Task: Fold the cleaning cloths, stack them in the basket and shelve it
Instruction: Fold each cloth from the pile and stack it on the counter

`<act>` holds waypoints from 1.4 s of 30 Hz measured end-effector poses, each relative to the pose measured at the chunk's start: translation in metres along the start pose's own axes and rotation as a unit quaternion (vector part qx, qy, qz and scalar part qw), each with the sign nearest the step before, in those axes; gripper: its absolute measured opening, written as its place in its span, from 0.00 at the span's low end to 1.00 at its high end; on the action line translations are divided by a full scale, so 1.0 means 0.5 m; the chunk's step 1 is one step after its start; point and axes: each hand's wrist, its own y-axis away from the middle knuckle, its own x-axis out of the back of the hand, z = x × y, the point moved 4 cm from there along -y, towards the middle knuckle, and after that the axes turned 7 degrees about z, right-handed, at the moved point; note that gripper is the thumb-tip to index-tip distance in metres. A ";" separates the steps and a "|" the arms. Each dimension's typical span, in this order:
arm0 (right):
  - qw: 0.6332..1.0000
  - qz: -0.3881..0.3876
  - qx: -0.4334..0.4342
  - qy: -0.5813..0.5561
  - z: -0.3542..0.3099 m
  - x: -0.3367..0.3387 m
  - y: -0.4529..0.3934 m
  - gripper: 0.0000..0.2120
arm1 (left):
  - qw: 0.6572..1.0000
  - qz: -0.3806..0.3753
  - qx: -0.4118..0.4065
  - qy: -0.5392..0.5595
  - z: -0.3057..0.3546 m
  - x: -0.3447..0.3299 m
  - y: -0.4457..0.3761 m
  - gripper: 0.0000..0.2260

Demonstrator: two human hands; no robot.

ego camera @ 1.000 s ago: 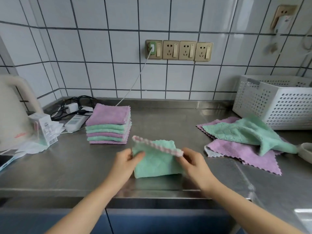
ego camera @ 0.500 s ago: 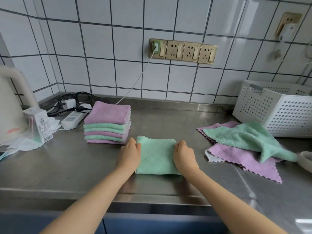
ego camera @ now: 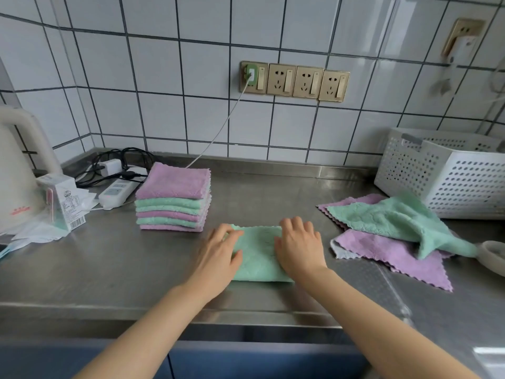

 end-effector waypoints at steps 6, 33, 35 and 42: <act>0.988 -0.123 0.092 0.004 -0.004 -0.031 0.037 0.30 | 0.980 -0.183 0.074 -0.010 -0.014 -0.022 0.034 0.25; 0.908 -0.106 -0.174 -0.366 -0.003 -0.004 0.012 0.10 | 0.749 0.023 0.347 0.564 -0.026 0.092 -0.021 0.17; 0.828 -0.113 -0.215 -0.505 -0.036 0.010 -0.021 0.06 | 0.759 0.050 0.319 0.565 -0.049 0.121 -0.052 0.17; 0.739 -0.038 -0.192 -0.645 -0.209 0.056 -0.247 0.15 | 0.893 0.165 0.172 0.381 -0.202 0.249 -0.232 0.16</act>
